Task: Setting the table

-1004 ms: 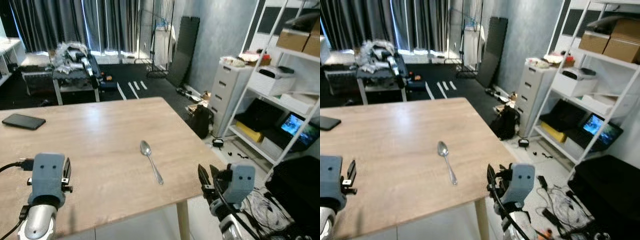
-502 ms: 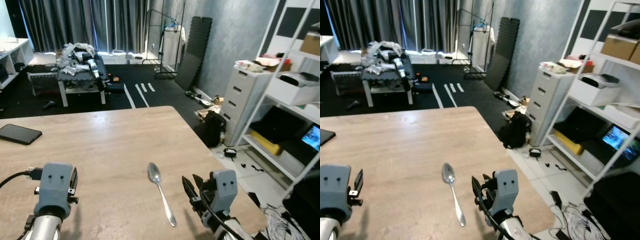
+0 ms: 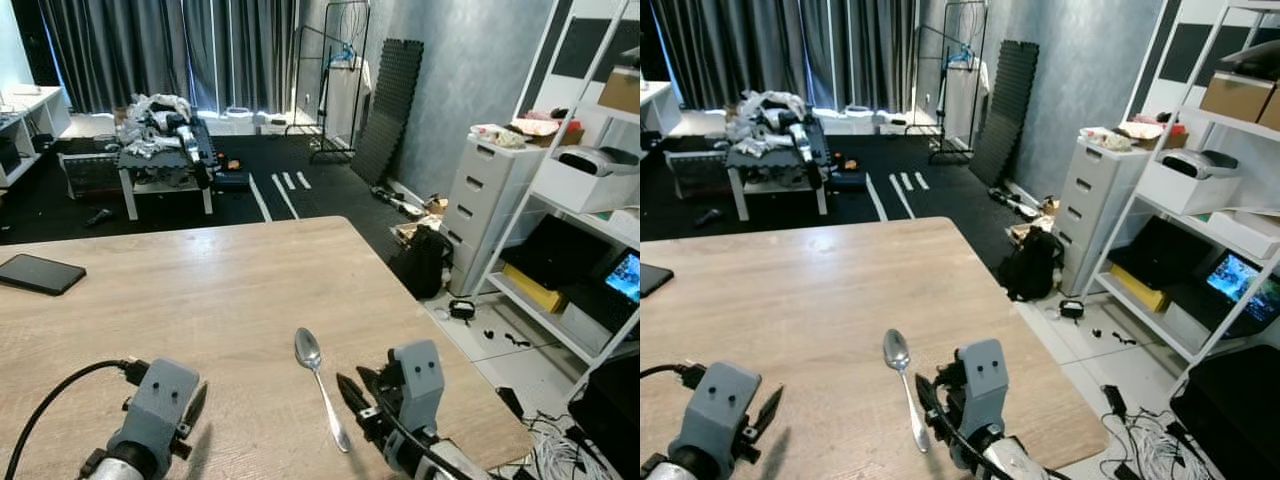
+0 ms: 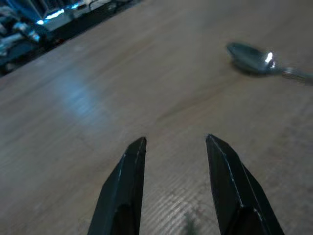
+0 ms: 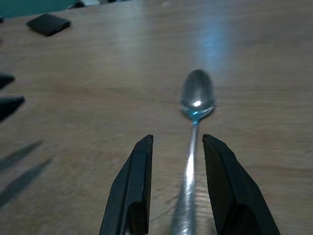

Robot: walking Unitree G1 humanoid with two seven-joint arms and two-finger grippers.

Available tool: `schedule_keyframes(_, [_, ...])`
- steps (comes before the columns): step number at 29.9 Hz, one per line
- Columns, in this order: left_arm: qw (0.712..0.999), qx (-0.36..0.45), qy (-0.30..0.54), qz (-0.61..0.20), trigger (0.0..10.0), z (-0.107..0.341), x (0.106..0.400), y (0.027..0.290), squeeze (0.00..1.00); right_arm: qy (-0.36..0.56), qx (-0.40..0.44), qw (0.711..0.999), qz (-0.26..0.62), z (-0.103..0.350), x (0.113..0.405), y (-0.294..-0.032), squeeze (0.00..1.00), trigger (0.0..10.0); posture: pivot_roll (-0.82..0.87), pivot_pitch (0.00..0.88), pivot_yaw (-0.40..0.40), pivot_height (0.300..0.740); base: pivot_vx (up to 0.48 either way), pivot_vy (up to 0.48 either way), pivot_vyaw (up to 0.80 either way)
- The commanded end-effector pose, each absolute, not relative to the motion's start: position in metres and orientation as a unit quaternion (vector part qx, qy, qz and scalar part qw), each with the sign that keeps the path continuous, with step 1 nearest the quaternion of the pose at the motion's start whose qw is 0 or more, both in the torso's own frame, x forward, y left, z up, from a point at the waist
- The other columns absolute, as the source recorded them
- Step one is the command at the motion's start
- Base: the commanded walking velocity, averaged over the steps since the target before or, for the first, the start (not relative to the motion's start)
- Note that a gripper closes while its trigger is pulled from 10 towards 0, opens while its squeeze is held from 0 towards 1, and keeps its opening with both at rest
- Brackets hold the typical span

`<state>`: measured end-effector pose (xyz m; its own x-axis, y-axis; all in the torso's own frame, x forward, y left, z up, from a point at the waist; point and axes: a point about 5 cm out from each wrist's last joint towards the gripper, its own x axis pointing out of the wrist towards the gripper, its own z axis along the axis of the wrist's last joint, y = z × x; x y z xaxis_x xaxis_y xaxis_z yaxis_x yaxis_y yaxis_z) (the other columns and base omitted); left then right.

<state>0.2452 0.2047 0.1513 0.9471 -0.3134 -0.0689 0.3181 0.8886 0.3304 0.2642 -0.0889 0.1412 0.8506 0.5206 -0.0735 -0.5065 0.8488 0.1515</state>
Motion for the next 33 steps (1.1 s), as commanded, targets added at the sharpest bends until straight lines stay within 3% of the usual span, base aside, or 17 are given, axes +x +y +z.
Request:
schedule_keyframes(1, [0.966, 0.154, 0.015, -0.207, 10.0, 0.159, 0.240, 0.210, 0.00, 0.070, 0.061, 0.957, 0.276, 0.139, 0.262, -0.086, 0.00, 10.0, 0.10, 0.020, 0.019, 0.740, 0.000, 0.000, 0.00])
schedule_keyframes(5, [0.943, 0.135, 0.027, -0.304, 10.0, 0.174, 0.228, 0.211, 0.00, 0.112, 0.032, 0.967, 0.227, 0.125, 0.275, -0.080, 0.00, 10.0, 0.11, 0.022, 0.019, 0.740, 0.000, 0.000, 0.00])
schedule_keyframes(11, [0.916, 0.122, 0.039, -0.379, 10.0, 0.175, 0.220, 0.196, 0.00, 0.122, 0.026, 0.979, 0.158, 0.117, 0.300, -0.067, 0.00, 10.0, 0.12, 0.025, 0.021, 0.740, 0.000, 0.000, 0.00])
schedule_keyframes(19, [0.908, 0.119, 0.049, -0.398, 10.0, 0.172, 0.214, 0.192, 0.00, 0.118, 0.026, 0.983, 0.135, 0.120, 0.316, -0.052, 0.00, 10.0, 0.14, 0.033, 0.011, 0.740, 0.000, 0.000, 0.00])
schedule_keyframes(21, [0.907, 0.114, 0.053, -0.401, 10.0, 0.173, 0.212, 0.192, 0.00, 0.118, 0.028, 0.983, 0.141, 0.121, 0.317, -0.049, 0.05, 10.0, 0.15, 0.036, 0.007, 0.740, 0.000, 0.000, 0.00])
schedule_keyframes(22, [0.908, 0.112, 0.056, -0.401, 10.0, 0.172, 0.211, 0.192, 0.00, 0.119, 0.028, 0.982, 0.143, 0.121, 0.317, -0.048, 0.42, 10.0, 0.15, 0.038, 0.004, 0.740, 0.000, 0.000, 0.00])
schedule_keyframes(23, [0.908, 0.111, 0.058, -0.400, 10.0, 0.171, 0.210, 0.192, 0.00, 0.121, 0.027, 0.981, 0.150, 0.120, 0.316, -0.045, 1.00, 10.0, 0.15, 0.039, 0.003, 0.740, 0.000, 0.000, 0.00])
schedule_keyframes(33, [0.913, 0.110, 0.055, -0.389, 10.0, 0.171, 0.213, 0.191, 0.00, 0.135, 0.010, 0.979, 0.150, 0.105, 0.318, -0.040, 1.00, 10.0, 0.15, 0.046, 0.002, 0.740, 0.000, 0.000, 0.00])
